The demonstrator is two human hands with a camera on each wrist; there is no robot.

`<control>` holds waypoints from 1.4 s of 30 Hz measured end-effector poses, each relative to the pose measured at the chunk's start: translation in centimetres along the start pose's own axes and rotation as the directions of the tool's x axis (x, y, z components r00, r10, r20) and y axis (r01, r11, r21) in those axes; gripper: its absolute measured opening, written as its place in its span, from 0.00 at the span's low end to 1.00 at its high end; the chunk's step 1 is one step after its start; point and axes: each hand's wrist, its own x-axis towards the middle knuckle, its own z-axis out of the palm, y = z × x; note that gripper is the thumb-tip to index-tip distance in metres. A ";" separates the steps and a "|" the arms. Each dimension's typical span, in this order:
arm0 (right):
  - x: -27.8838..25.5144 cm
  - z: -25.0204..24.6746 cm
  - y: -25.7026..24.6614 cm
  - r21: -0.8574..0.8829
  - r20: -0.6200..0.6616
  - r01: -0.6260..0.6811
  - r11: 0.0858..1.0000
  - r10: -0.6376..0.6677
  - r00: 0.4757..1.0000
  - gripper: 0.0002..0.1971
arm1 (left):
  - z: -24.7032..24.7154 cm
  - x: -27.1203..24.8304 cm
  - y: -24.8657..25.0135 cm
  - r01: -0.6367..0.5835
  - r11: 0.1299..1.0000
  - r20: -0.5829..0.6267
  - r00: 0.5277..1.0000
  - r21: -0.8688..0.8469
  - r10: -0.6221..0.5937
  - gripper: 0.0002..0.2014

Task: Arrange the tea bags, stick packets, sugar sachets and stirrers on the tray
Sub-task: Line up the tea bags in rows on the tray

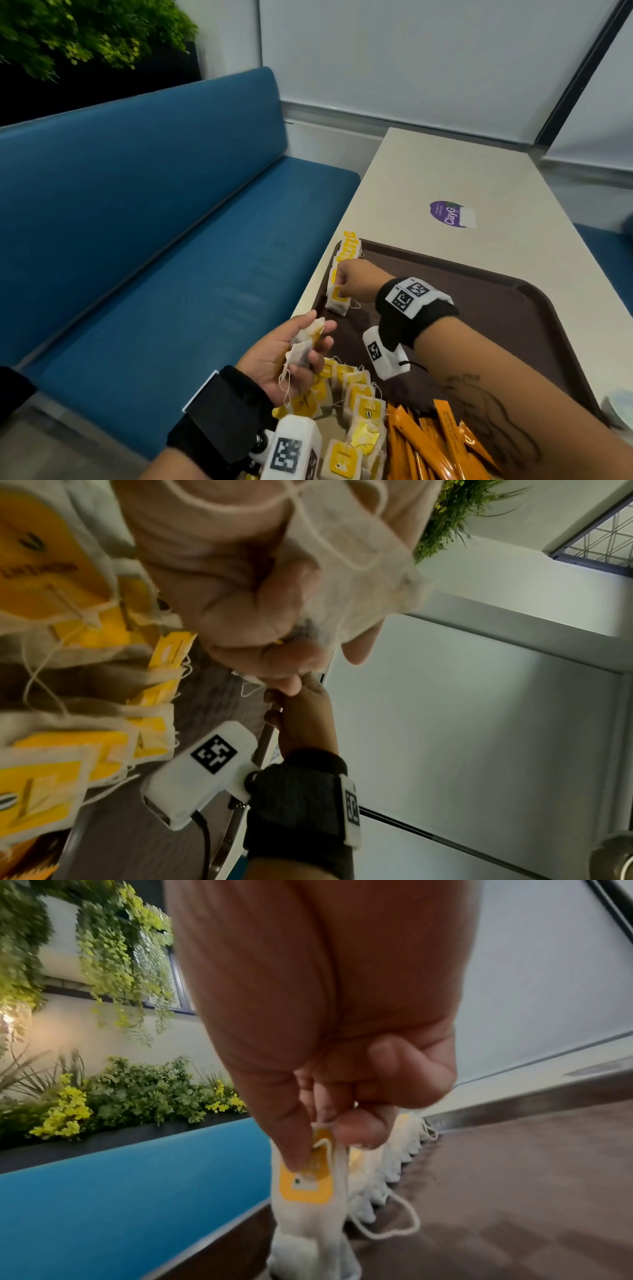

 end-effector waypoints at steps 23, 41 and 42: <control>-8.8 -3.3 -1.8 0.530 -0.123 0.286 0.799 -0.261 0.958 0.09 | 1.8 0.0 0.1 -0.130 0.991 -0.065 0.989 0.042 0.133 0.15; -14.2 2.9 -3.2 0.704 -0.219 0.009 0.710 0.204 0.954 0.04 | 3.2 -0.2 -3.1 -0.267 0.954 -0.033 0.961 0.139 0.274 0.16; -14.1 2.8 -3.2 0.725 -0.237 0.021 0.688 0.220 0.946 0.03 | 3.0 -0.2 -3.0 -0.267 0.952 -0.037 0.961 0.152 0.275 0.15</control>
